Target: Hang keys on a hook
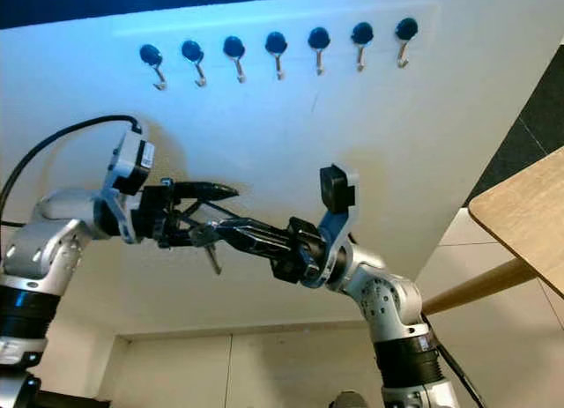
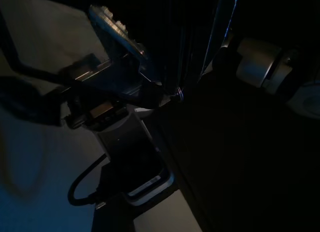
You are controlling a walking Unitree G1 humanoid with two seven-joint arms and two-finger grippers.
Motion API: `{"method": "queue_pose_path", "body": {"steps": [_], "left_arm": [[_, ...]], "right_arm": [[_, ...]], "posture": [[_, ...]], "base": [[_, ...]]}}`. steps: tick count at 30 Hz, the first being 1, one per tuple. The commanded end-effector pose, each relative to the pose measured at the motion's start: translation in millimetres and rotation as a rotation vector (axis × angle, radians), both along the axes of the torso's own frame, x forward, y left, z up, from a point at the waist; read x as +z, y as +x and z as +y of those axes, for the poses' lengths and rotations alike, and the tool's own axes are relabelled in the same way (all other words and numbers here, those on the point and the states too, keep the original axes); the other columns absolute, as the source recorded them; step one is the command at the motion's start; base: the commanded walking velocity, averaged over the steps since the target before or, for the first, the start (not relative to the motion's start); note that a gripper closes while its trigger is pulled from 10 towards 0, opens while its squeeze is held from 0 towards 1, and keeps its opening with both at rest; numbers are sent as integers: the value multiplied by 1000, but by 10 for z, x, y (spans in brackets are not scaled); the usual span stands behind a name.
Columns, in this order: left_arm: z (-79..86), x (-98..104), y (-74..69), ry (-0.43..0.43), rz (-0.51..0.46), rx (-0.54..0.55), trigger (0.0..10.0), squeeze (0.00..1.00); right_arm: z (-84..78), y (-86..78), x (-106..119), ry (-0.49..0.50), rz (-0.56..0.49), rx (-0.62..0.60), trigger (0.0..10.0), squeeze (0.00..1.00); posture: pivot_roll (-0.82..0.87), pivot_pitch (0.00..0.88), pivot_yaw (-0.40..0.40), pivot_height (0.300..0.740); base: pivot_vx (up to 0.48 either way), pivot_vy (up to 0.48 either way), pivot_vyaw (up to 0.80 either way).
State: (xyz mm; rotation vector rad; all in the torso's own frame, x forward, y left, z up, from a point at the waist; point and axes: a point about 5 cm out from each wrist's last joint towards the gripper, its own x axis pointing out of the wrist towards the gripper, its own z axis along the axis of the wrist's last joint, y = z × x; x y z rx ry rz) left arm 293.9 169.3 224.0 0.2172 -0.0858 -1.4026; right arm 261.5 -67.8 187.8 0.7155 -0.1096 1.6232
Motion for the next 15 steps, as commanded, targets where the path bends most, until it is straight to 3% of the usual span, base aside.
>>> {"method": "queue_pose_path", "body": {"steps": [1, 13, 14, 15], "left_arm": [[-9, -7, -14, -19, -5, -10, 10000, 1000], [194, -186, 14, 4, 37, 103, 10000, 1000], [226, -218, 7, 7, 52, 114, 10000, 1000], [256, -244, -4, 16, 54, 121, 10000, 416]], "right_arm": [[49, -17, -39, 0, 19, -4, 0, 0], [3, 28, 50, 49, 16, -55, 0, 0], [-15, 41, 70, 63, 18, -65, 2667, 0], [-28, 50, 92, 78, 19, -71, 2784, 0]], "posture": [[-101, 116, 91, 740], [-99, 122, 92, 740], [-99, 122, 92, 740], [-97, 125, 95, 740]], "base": [[0, 0, 0], [0, 0, 0], [0, 0, 0], [0, 0, 0]]}}
